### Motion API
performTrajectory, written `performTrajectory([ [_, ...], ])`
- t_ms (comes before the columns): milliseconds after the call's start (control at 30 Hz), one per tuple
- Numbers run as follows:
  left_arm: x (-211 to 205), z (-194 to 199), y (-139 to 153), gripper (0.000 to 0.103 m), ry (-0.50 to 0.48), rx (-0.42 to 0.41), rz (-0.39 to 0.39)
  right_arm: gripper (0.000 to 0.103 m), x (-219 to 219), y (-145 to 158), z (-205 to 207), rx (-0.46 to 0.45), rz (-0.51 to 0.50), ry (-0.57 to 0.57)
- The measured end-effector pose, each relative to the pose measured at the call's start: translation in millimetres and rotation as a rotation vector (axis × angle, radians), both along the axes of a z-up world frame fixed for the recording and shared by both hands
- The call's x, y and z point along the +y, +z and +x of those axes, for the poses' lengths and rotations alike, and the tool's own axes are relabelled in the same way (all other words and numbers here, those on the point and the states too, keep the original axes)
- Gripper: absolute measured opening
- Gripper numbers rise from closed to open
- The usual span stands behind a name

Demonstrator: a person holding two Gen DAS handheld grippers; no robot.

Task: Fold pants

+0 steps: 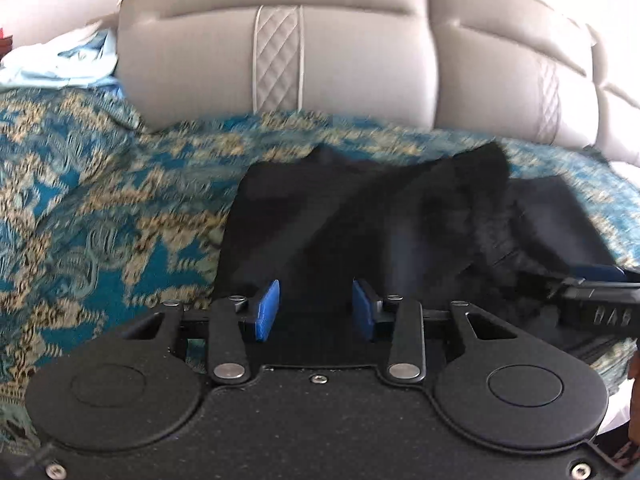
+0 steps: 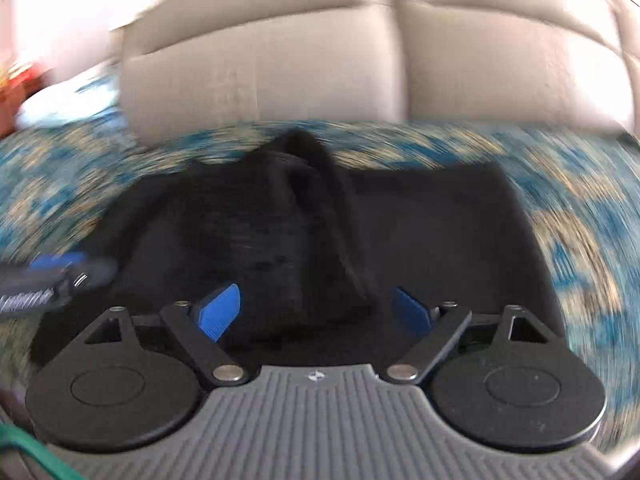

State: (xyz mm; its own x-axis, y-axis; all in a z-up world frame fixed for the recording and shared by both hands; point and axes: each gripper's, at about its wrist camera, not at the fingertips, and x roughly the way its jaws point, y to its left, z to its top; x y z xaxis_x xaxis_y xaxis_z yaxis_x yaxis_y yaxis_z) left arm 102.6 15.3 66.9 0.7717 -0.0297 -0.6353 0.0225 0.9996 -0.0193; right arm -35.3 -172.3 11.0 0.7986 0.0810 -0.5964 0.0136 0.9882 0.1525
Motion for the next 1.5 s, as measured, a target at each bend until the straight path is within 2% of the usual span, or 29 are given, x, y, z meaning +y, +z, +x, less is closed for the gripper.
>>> performTrajectory([
  [33,0.9,1.6,-5.1,0.038,0.001,0.022,0.004,0.093,-3.0,-5.1,-1.6,0.009,0.055,-0.055],
  [67,0.1,1.1,-7.6,0.038,0.000,0.025,0.010,0.093,-3.9,-6.8,-6.8,-0.020,0.092,-0.091],
  [133,-4.4,-0.8,-9.3,0.038,-0.005,0.008,0.032,0.091,3.4,-4.5,-12.4,-0.054,0.057,-0.086],
  [233,-3.0,1.4,-11.4,0.038,-0.004,0.010,0.026,0.080,17.4,-5.8,-17.1,-0.082,-0.001,-0.063],
  [333,1.4,1.8,-11.2,0.038,0.000,0.013,-0.007,0.068,19.7,-6.7,-18.8,-0.100,0.021,-0.075],
  [400,1.1,0.5,-11.6,0.038,-0.006,0.008,-0.002,0.062,15.8,-6.9,-20.0,-0.111,0.072,-0.069],
  [467,-1.3,-1.9,-11.0,0.038,-0.011,0.003,0.011,0.054,16.8,-6.8,-19.3,-0.122,0.082,-0.077],
  [533,-2.1,-2.1,-11.0,0.038,-0.011,0.003,0.016,0.053,17.4,-7.5,-18.0,-0.123,0.069,-0.092],
  [600,-2.4,-1.1,-9.6,0.038,-0.011,0.009,0.016,0.059,15.3,-10.0,-11.0,-0.112,0.085,-0.065],
  [633,-2.7,-0.2,-8.3,0.038,-0.012,0.013,0.018,0.058,14.7,-10.7,-5.6,-0.096,0.095,-0.036],
  [667,-3.0,0.4,-6.5,0.039,-0.013,0.017,0.021,0.051,13.8,-10.1,-2.1,-0.105,0.094,-0.034],
  [700,-3.8,1.1,-3.6,0.040,-0.012,0.020,0.025,0.037,12.9,-8.9,0.3,-0.110,0.087,-0.037],
  [800,-5.7,0.8,9.7,0.043,-0.011,-0.002,0.024,0.026,7.0,0.6,-1.2,-0.158,0.080,-0.067],
  [867,-6.4,0.3,20.2,0.045,-0.019,-0.035,0.012,0.025,3.4,9.1,-10.9,-0.220,0.033,-0.112],
  [933,-9.3,3.5,29.7,0.044,-0.031,-0.070,0.006,0.025,-0.3,13.3,-21.1,-0.271,-0.040,-0.173],
  [1000,-14.9,11.6,34.2,0.042,-0.047,-0.082,0.015,0.025,-5.8,13.0,-27.2,-0.276,-0.082,-0.230],
  [1167,-32.6,35.2,26.7,0.040,-0.078,-0.041,0.015,0.025,-31.2,0.5,-35.1,-0.196,-0.098,-0.343],
  [1333,-46.6,43.2,12.2,0.040,-0.089,-0.016,0.052,0.030,-41.9,-6.7,-43.7,-0.183,-0.150,-0.373],
  [1367,-47.5,43.6,9.6,0.040,-0.087,-0.011,0.054,0.039,-42.4,-8.1,-44.5,-0.180,-0.166,-0.381],
  [1400,-48.4,44.0,7.3,0.040,-0.085,-0.005,0.057,0.054,-41.6,-9.2,-44.8,-0.175,-0.187,-0.399],
  [1500,-48.8,43.6,2.4,0.040,-0.082,0.004,0.070,0.066,-45.3,-9.8,-43.3,-0.166,-0.240,-0.458],
])
